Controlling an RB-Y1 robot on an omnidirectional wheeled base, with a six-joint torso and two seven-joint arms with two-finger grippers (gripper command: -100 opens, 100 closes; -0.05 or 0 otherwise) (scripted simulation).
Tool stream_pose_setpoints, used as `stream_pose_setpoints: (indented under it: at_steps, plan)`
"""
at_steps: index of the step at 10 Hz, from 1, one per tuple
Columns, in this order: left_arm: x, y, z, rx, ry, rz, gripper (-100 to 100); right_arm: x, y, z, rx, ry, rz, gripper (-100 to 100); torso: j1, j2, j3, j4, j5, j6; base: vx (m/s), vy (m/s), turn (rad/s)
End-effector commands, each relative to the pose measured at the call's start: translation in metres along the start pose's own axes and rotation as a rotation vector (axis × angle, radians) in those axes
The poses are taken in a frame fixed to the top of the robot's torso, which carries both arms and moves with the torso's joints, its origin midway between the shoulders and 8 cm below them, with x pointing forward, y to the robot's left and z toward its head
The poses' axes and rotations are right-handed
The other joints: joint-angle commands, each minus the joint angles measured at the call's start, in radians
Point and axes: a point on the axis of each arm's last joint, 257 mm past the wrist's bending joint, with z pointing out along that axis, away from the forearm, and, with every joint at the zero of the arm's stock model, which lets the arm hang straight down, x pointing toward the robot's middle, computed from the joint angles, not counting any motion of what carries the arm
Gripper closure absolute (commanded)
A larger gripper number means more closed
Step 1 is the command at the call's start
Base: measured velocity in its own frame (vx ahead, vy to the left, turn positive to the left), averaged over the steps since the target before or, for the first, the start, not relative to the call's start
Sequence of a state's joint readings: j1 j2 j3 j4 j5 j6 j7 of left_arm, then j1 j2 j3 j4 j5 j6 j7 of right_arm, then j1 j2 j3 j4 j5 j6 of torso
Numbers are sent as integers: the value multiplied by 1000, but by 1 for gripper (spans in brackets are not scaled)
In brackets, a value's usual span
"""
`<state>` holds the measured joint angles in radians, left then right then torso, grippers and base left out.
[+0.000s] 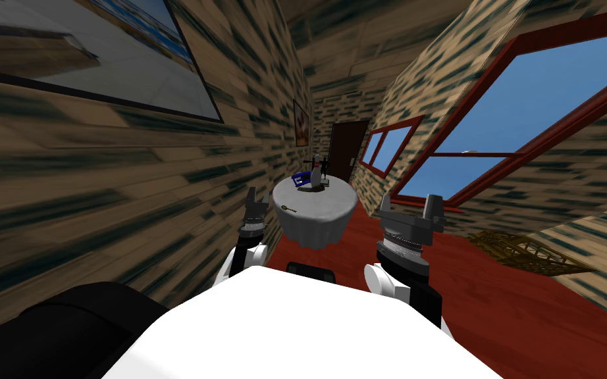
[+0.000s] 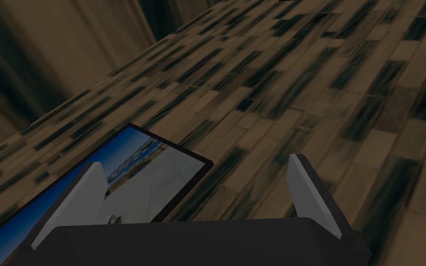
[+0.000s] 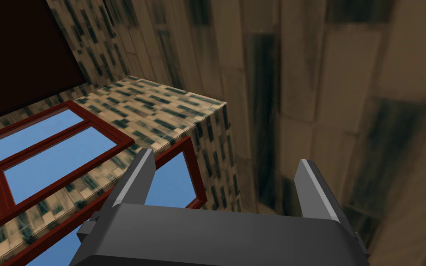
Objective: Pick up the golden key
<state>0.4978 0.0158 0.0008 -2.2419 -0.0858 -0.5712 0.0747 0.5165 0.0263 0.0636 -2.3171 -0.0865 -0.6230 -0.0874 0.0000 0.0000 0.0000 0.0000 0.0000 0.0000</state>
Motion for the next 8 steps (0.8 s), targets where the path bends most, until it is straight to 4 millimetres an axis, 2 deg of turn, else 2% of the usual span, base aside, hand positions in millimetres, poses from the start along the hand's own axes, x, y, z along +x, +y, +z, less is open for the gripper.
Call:
stream_pose_setpoints:
  at_steps: [1, 3, 7, 8]
  plan:
    - [-2, 6, -1, -24, 21, 17, -100, 0, 0, 0, 0, 0, 0, 0, 0, 0, 0, 0, 0, 0, -8, -11, -19]
    - [-9, 20, -4, -76, 46, 49, -100, 0, 0, 0, 0, 0, 0, 0, -1, 1, 0, 0, 0, 0, -15, -34, -32]
    - [-45, 53, -12, -224, 75, 149, -100, 0, 0, 0, 0, 0, 0, 0, -5, 3, 1, 1, -1, 0, -34, -66, -43]
    - [-46, 58, -13, -242, 72, 150, -100, 0, 0, 0, 0, 0, 0, 0, -5, 3, 2, 1, -1, 0, -26, -49, -6]
